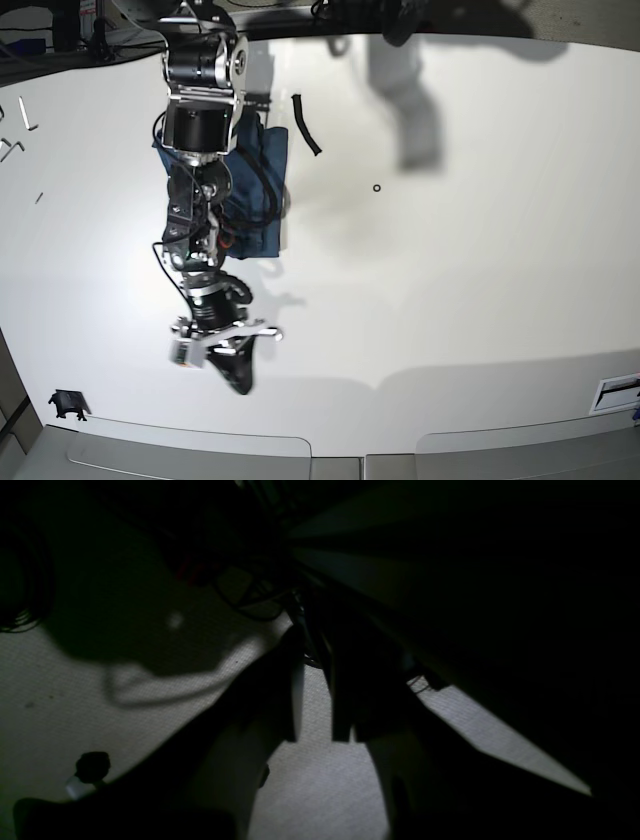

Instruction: Fold the T-shirt properly

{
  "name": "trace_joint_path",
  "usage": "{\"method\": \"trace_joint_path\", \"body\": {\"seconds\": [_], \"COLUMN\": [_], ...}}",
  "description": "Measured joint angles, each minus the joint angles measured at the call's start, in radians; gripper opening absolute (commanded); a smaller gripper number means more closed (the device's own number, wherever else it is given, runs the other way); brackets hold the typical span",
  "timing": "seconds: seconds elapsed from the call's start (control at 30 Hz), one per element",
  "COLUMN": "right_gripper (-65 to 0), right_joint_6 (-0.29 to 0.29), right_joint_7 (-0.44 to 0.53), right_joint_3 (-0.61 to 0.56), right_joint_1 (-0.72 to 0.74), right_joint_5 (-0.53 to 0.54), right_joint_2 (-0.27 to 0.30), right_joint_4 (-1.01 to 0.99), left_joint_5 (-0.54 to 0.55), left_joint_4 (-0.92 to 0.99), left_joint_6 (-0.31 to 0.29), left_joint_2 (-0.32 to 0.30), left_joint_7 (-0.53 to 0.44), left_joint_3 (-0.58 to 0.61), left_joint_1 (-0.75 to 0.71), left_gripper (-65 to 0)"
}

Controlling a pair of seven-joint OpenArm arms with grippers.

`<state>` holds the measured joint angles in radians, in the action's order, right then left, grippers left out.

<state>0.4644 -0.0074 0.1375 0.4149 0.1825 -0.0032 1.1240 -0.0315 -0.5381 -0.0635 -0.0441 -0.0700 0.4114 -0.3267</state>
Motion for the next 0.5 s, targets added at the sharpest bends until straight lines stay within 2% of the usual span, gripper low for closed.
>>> {"method": "trace_joint_path", "body": {"seconds": [0.07, 0.1, 0.33, 0.5], "right_gripper": [-65.0, -65.0, -65.0, -65.0], "right_joint_6": [0.198, 0.246, 0.224, 0.224], "right_joint_7": [-0.007, -0.008, 0.006, 0.011], "right_joint_3": [-0.002, -0.005, 0.000, 0.000], "right_joint_1": [-0.003, -0.004, -0.002, -0.002], "right_joint_5": [-0.023, -0.023, 0.045, 0.275], "right_joint_2": [0.000, 0.000, 0.003, 0.000], "right_joint_4": [0.000, 0.000, 0.000, 0.000], "left_joint_5": [0.000, 0.000, 0.000, 0.000], "left_joint_4": [0.000, 0.000, 0.000, 0.000], "left_joint_6": [0.000, 0.000, 0.000, 0.000], "left_joint_2": [0.000, 0.000, 0.000, 0.000], "left_joint_7": [0.000, 0.000, 0.000, 0.000], "left_joint_3": [0.000, 0.000, 0.000, 0.000], "left_joint_1": [0.000, 0.000, 0.000, 0.000], "left_gripper": [-56.9, -56.9, -56.9, -56.9]}}
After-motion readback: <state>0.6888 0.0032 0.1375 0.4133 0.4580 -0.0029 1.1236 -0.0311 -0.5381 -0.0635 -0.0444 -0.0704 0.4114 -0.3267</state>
